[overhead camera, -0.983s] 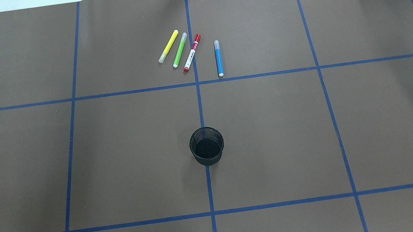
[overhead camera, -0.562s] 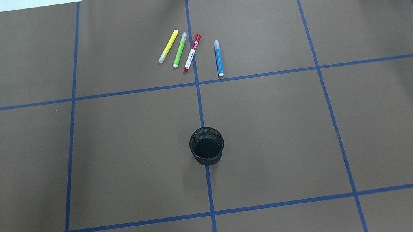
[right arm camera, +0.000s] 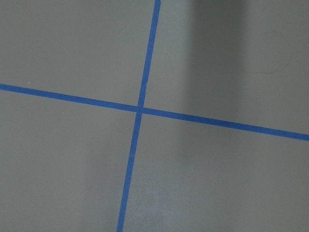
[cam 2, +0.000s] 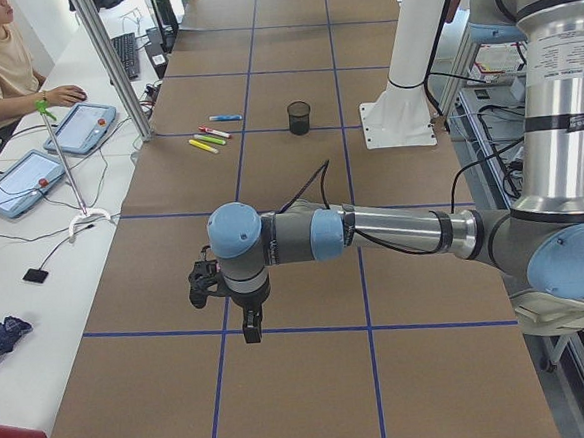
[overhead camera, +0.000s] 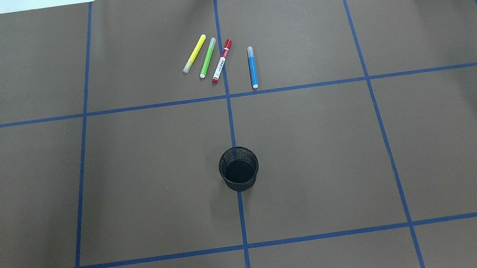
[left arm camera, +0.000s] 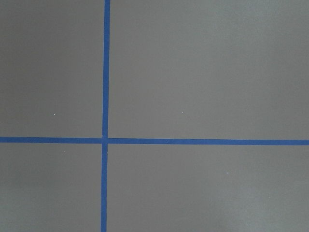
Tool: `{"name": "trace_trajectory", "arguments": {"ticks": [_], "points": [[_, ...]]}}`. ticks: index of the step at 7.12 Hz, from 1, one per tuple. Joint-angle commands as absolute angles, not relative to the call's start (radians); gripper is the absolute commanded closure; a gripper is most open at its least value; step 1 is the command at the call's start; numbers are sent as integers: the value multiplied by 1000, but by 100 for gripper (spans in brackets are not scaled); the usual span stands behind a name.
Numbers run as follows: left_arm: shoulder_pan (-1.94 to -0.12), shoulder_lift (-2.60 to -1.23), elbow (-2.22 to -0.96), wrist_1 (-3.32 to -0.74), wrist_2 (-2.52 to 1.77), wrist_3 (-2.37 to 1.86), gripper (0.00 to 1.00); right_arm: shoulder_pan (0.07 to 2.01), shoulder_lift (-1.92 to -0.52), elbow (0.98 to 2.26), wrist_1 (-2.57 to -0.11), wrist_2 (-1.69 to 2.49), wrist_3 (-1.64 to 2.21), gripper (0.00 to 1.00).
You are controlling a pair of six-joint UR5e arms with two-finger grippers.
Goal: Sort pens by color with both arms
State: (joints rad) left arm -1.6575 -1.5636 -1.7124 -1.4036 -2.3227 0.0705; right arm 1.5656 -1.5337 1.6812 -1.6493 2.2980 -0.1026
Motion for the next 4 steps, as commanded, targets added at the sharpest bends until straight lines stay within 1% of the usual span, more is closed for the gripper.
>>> {"name": "trace_trajectory", "arguments": {"ticks": [1,4], "points": [[-1658,-1565,-1744,-1404,-2333,75,0,1565,-1534,1680,-1649,2296,-95,1],[-1658,-1560,-1759,-1402,-2326,72,1,1565,-1534,1675,-1651,2298,-95,1]]}}
